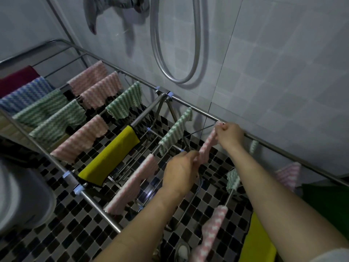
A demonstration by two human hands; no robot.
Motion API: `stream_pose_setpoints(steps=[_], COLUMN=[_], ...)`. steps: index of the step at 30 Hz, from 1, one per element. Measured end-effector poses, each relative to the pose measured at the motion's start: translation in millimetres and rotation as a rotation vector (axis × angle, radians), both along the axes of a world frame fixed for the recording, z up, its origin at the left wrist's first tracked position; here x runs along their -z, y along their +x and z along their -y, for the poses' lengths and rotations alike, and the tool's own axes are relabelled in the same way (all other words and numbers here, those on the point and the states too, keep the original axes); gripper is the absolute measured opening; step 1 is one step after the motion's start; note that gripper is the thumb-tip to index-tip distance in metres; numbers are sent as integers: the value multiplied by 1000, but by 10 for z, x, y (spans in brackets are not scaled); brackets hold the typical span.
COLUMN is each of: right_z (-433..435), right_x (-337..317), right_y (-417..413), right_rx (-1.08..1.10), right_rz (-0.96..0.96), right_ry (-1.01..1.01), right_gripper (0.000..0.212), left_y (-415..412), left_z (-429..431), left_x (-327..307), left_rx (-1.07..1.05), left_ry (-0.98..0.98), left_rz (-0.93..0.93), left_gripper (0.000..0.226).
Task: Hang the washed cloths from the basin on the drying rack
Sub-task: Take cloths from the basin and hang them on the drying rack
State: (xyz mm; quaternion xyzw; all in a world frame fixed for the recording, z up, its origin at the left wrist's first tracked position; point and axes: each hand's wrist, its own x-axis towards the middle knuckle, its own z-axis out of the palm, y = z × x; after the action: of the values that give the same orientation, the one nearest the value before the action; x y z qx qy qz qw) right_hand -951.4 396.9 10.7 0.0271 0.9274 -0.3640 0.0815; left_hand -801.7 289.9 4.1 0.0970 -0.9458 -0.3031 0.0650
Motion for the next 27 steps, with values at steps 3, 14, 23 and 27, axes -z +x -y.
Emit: stream_pose_setpoints(steps=[3,14,23,27], right_z=[-30,-43,489,898], right_x=[-14,-97,-329,-279], right_y=[31,241,920,1368], right_rx=[9,-199,-523,-737], right_rz=[-30,-84,-116,-53], right_ry=[-5,95,-16,1], right_gripper=[35,8,12,23], left_y=[33,343,1353,1613], left_z=[4,111,979,1117], left_x=[-14,-221,-232,-147], left_rx=[-6,-79,-345,-388], left_ry=[-19,110,-210,-202], left_rz=[10,10,191,257], left_gripper=[19,23,22,15])
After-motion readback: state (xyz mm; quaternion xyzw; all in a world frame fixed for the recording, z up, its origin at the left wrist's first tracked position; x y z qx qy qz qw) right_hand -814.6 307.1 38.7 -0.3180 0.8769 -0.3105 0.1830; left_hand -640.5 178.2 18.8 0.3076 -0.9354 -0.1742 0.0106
